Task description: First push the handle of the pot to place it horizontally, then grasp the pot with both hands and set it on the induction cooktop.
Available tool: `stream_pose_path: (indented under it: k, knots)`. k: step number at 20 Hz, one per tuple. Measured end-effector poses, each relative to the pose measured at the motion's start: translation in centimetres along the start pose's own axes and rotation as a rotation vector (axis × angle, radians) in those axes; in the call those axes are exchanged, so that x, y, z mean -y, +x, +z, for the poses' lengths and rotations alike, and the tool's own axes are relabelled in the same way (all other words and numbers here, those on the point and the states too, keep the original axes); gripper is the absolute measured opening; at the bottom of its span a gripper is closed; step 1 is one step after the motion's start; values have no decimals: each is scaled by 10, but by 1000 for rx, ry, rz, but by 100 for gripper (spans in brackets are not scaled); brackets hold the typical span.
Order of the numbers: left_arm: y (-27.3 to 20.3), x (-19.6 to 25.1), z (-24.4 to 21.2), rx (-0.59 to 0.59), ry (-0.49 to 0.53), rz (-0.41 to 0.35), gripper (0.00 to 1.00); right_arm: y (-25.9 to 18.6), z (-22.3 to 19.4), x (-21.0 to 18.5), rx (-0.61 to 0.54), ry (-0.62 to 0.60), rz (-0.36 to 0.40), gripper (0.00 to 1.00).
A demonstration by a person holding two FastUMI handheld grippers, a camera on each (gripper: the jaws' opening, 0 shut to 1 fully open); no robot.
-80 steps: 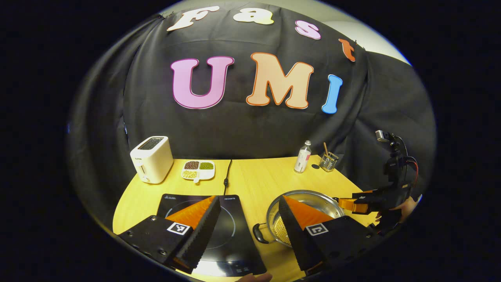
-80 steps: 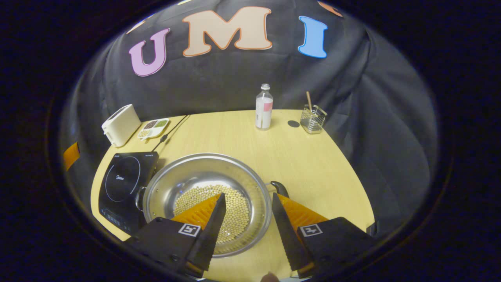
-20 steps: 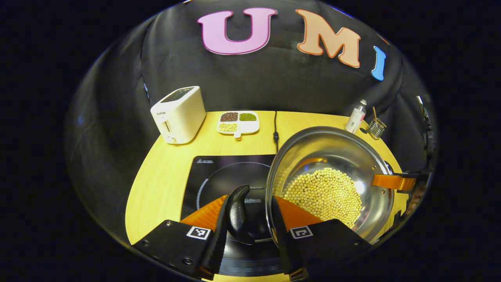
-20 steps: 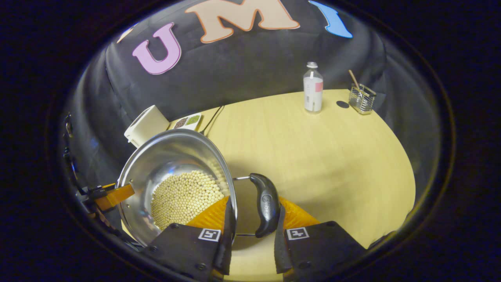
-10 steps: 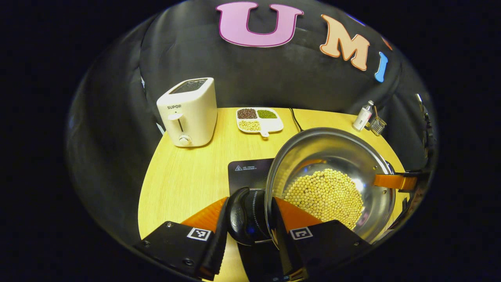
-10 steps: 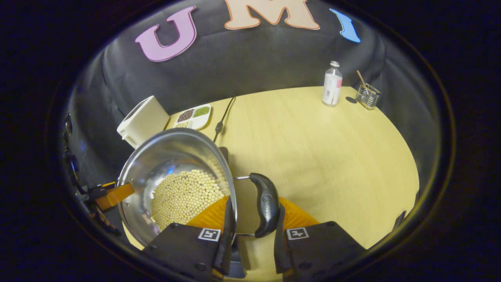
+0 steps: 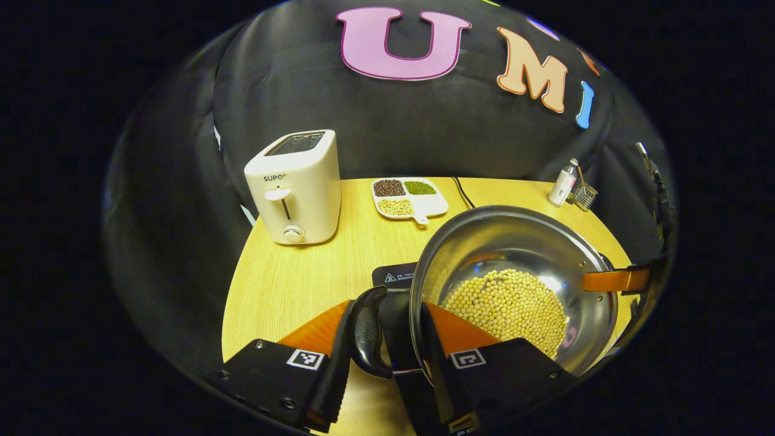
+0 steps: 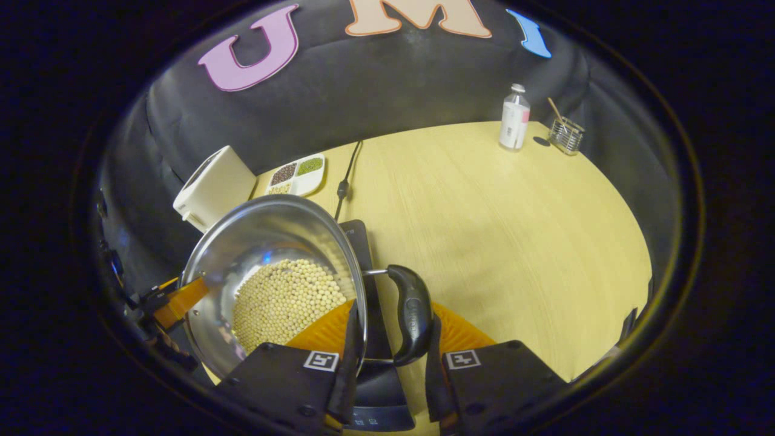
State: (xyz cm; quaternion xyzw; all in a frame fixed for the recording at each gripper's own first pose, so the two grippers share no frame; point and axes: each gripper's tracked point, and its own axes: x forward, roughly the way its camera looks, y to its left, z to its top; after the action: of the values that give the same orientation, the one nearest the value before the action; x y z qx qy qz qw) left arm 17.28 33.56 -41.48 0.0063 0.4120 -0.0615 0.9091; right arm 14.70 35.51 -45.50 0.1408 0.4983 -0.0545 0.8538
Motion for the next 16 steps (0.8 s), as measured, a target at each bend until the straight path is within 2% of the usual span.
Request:
stream_pose_path:
  k: [2,7,9,10,12,13,16]
  knots:
    - [-4,-2,-3,-15,-6,22,63,2,-2,-1,-10,-2,2,54]
    - [-11,-4,0,-5,-5,58,72,-2,-5,0,-11,-13,39,57]
    - [-16,-3,8,18,16,73,77,-5,-4,-5,-9,-14,72,70]
    - [-19,-1,13,37,27,79,76,-7,-1,-6,1,-14,86,79]
    - [-29,6,25,81,47,98,82,-15,7,-7,36,-6,110,99]
    - [-34,10,27,90,62,110,86,-18,11,-6,55,-2,122,94]
    - [-54,21,45,138,107,162,86,-31,28,4,112,-2,155,94]
